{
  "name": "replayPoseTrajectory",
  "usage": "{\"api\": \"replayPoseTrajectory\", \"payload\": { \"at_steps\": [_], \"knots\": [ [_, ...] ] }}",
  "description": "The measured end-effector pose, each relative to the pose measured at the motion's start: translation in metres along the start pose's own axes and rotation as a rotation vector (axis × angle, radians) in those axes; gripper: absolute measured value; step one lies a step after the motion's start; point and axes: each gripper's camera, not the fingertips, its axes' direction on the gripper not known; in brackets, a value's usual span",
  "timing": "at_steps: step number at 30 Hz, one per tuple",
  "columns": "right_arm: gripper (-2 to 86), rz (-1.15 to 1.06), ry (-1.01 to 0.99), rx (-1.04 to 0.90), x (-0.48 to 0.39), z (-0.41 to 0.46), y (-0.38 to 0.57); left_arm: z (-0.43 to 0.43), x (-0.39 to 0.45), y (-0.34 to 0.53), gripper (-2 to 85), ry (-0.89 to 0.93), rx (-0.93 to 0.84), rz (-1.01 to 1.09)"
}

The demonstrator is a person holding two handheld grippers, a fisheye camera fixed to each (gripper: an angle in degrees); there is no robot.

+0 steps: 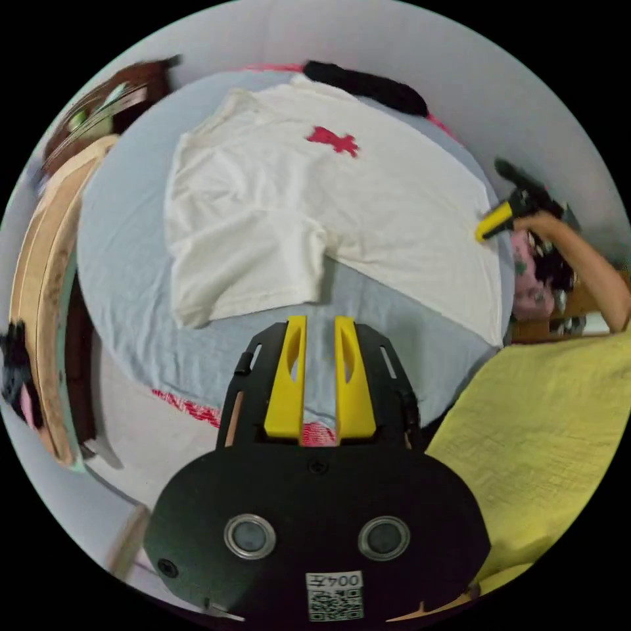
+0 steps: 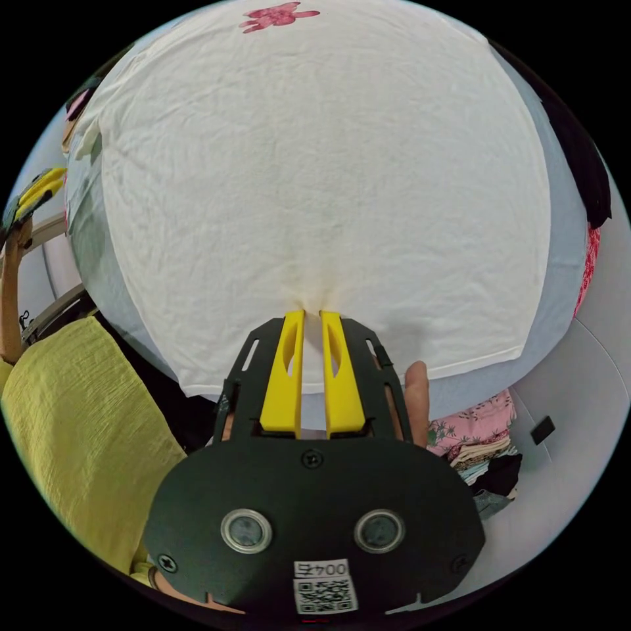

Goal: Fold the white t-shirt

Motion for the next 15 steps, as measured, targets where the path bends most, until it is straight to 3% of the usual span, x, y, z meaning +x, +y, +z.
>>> {"api": "replayPoseTrajectory", "payload": {
  "at_steps": [4,9,12,14,15],
  "knots": [
    [4.9,0.013,-0.008,0.006,-0.002,-0.003,0.001,-0.015,-0.089,0.044,11.7,-0.005,0.205,-0.2],
    [5.0,0.012,0.009,-0.008,-0.011,-0.008,-0.004,-0.004,-0.137,0.048,15.8,-0.002,0.161,-0.162],
    [5.2,0.011,0.019,-0.02,-0.018,-0.012,-0.007,0.003,-0.15,0.044,12.8,0.036,0.138,-0.125],
    [5.2,0.012,0.022,-0.026,-0.021,-0.015,-0.009,0.005,-0.157,0.047,3.8,0.154,0.091,-0.114],
    [5.2,0.014,0.023,-0.027,-0.024,-0.017,-0.01,0.002,-0.158,0.048,3.5,0.167,0.081,-0.121]
  ]
}}
